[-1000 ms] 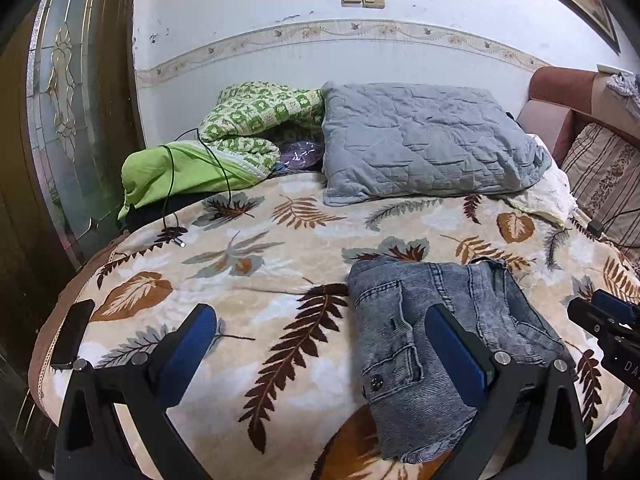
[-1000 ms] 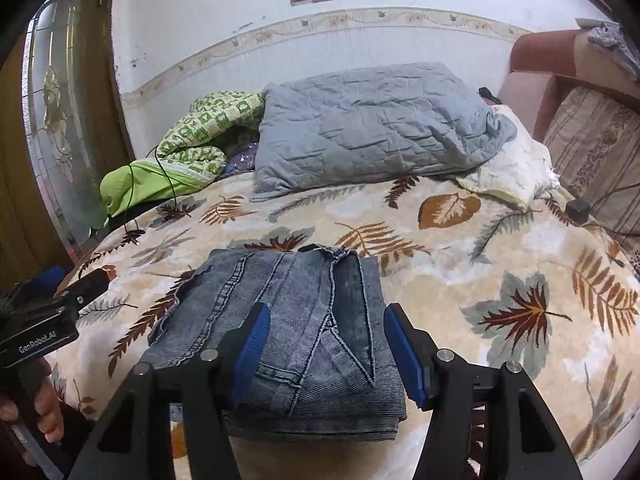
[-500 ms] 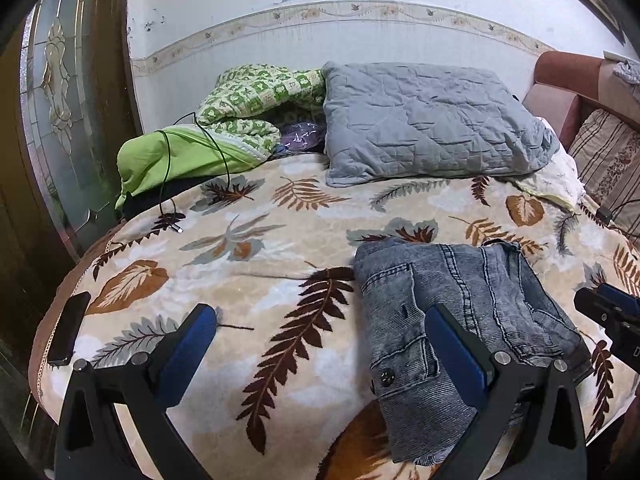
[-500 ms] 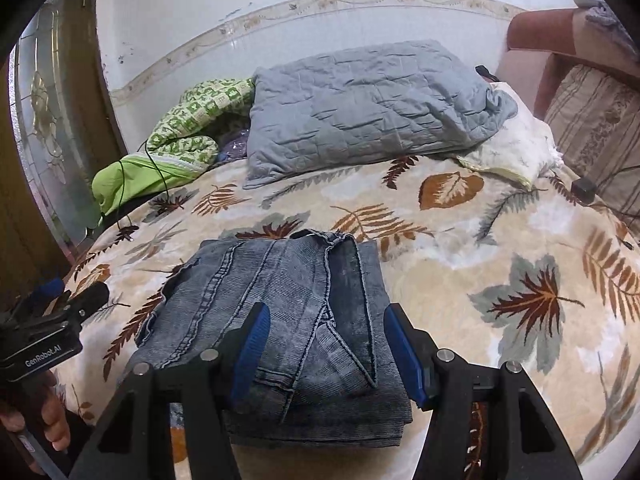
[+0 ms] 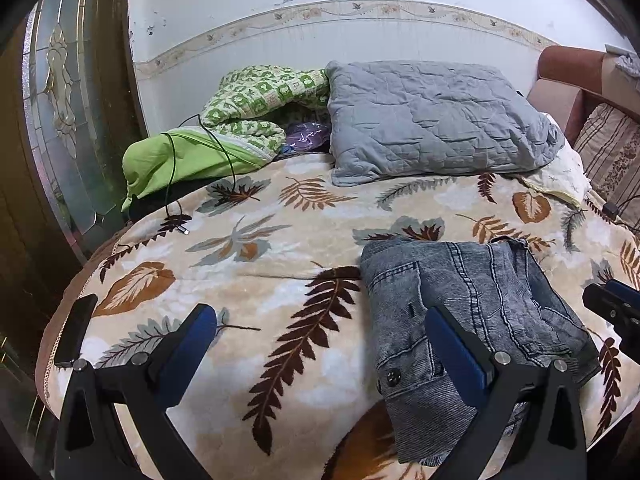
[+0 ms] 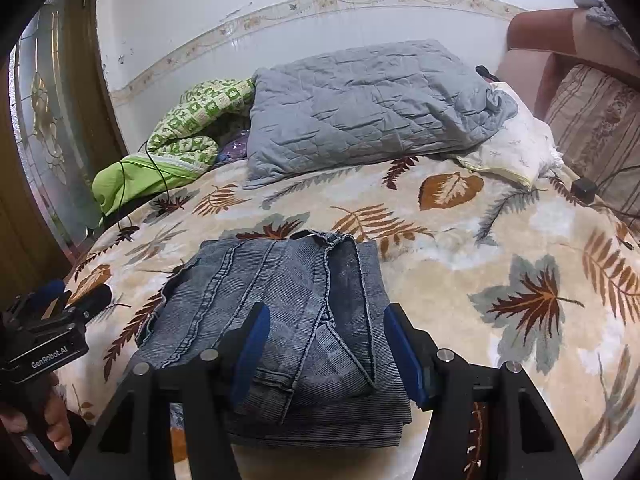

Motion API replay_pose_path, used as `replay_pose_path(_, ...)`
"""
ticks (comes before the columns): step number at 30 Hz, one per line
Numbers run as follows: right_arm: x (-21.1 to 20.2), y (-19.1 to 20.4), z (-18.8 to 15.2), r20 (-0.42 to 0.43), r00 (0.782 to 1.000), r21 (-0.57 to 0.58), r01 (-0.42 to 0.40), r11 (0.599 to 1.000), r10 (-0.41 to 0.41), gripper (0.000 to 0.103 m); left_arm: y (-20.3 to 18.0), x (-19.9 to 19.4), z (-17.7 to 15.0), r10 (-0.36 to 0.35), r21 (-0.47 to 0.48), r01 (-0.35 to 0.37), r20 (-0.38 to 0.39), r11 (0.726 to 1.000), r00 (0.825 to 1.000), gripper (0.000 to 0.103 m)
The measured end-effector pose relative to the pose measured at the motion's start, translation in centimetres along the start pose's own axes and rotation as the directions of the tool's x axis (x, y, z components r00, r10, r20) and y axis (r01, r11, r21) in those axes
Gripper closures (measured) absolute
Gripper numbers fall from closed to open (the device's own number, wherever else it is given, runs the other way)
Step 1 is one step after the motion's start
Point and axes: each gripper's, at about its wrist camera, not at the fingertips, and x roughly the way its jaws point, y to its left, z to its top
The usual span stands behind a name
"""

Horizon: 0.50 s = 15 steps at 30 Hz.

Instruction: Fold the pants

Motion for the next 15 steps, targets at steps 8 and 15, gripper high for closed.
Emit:
replay_pose_path(8,-0.01,0.04,-0.02,-0.001,1.0,-0.003,0.0,1.0,0.0,0.04,0.2,-0.24,0.05,0.017,-0.002,-0.017,0.009,1.0,1.0,0.0)
replay_pose_path(15,-0.07,0.0,-0.06,-0.001,1.0,-0.002,0.0,1.0,0.0,0.04,0.4,-0.13,0.07,0.025,-0.007,-0.025,0.006,1.0,1.0,0.0)
